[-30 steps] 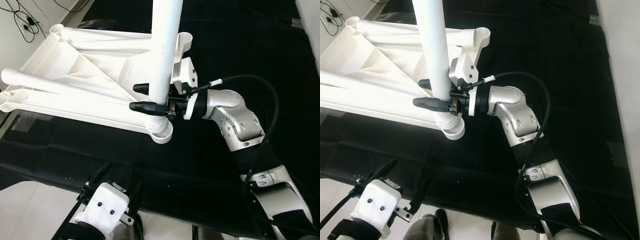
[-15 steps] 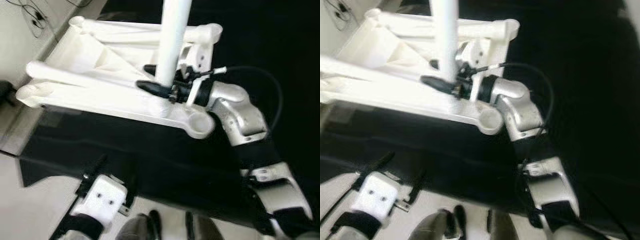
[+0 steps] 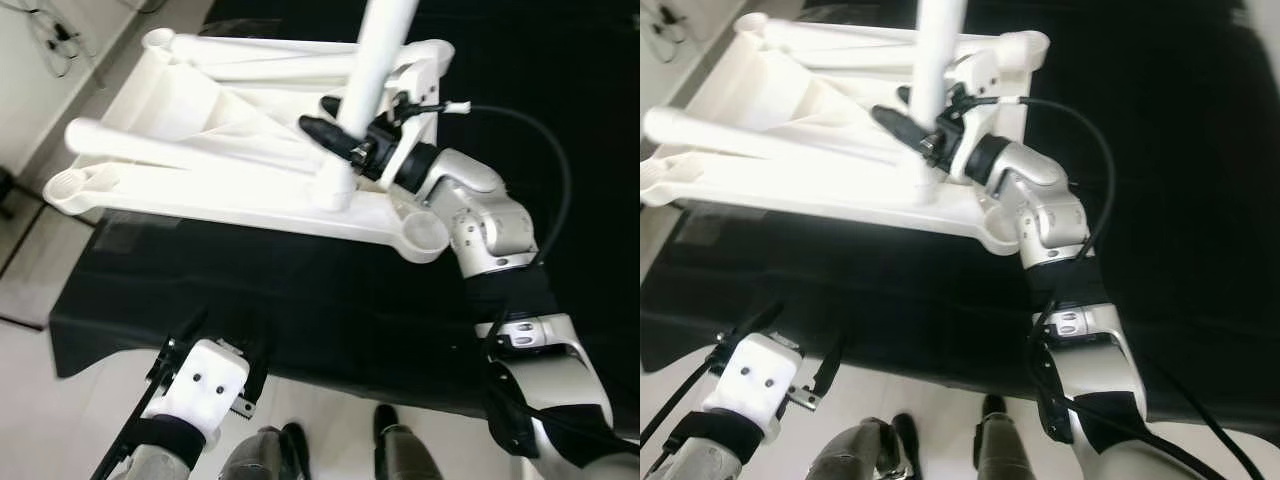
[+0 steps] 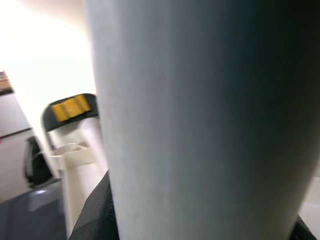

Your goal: Building children table

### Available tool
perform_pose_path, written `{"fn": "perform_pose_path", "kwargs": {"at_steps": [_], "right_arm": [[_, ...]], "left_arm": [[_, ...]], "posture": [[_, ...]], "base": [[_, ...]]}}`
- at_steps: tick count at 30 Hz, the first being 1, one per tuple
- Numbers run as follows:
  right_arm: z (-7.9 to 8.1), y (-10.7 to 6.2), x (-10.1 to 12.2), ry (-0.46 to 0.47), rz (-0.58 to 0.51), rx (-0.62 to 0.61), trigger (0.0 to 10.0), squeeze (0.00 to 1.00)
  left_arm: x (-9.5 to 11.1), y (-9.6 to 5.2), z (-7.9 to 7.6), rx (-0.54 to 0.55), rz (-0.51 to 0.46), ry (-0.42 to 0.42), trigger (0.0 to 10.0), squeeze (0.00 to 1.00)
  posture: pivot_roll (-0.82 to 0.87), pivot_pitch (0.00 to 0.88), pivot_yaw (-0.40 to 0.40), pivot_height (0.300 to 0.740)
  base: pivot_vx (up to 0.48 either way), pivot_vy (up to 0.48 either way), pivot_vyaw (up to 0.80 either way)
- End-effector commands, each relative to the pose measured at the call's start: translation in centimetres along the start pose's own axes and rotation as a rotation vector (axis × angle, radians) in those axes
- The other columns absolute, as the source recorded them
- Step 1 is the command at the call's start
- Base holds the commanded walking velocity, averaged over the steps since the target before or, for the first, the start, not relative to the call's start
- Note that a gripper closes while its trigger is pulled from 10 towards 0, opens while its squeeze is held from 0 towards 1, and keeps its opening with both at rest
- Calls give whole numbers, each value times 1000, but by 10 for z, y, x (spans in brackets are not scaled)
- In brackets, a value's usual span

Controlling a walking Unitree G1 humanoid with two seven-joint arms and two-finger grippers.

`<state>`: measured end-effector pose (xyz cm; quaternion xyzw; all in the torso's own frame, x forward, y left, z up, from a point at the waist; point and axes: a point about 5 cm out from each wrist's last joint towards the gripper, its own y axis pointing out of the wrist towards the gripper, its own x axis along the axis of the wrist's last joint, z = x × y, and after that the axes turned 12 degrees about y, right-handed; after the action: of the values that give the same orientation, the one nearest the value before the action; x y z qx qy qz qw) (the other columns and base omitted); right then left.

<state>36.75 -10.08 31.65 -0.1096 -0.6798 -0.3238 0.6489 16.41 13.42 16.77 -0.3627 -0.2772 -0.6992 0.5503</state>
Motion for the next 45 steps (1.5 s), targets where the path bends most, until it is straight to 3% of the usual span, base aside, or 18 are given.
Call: {"fn": "perform_pose_path", "kwargs": {"at_steps": [1,5,8,16,17,19,25,28,34,45], "right_arm": [[2,2,4,-5,-19,19,10000,0],[1,1,9,-12,-34,29,10000,0],[6,-4,17,-26,-46,135,10000,0],[4,-21,23,-28,-16,263,10000,0],[11,-32,19,-48,36,372,10000,0],[14,-39,16,-46,67,427,10000,0],[14,-40,15,-37,74,437,10000,0],[13,-43,-4,-105,197,432,10000,0],[9,-41,-22,-150,302,382,10000,0],[3,-35,-31,-155,353,297,10000,0]], "left_arm": [[-7,-1,-4,-16,33,10,10000,0],[-8,0,-5,-15,33,16,10000,0],[-8,0,-5,-12,31,19,10000,0],[-8,0,-6,-12,25,17,10000,0],[-7,0,-6,-13,22,19,10000,0],[-7,0,-6,-13,20,20,10000,0],[-7,0,-6,-13,19,20,10000,0],[-7,0,-7,-21,18,28,10000,0],[-6,-1,-7,-28,17,33,10000,0],[-4,-5,-8,-34,14,32,10000,0]], "posture": [[75,309,38,740],[75,306,37,740],[79,303,35,740],[82,301,35,740],[82,300,35,740],[84,300,37,740],[84,300,37,740],[85,298,48,740],[84,305,51,740],[85,319,46,740]], "base": [[0,0,-800],[0,0,-600],[0,0,0],[0,0,0],[0,0,0],[0,0,0],[0,0,0],[0,0,0],[0,0,0],[0,0,0]]}}
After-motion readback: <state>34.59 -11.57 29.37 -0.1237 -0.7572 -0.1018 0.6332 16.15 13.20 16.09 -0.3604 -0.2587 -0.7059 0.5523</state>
